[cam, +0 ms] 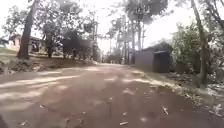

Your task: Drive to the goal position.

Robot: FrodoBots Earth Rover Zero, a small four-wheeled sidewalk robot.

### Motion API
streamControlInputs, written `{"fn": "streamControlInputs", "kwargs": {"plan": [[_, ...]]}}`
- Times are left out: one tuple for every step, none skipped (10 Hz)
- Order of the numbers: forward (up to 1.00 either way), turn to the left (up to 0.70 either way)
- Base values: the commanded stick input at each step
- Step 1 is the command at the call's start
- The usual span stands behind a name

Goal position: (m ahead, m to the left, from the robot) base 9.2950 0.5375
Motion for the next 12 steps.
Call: {"fn": "streamControlInputs", "kwargs": {"plan": [[1.0, 0.0], [1.0, 0.0], [1.0, 0.0], [1.0, 0.0], [1.0, 0.0], [1.0, 0.0], [1.0, 0.0], [1.0, 0.0], [1.0, 0.0], [1.0, 0.0], [1.0, 0.0], [1.0, 0.0]]}}
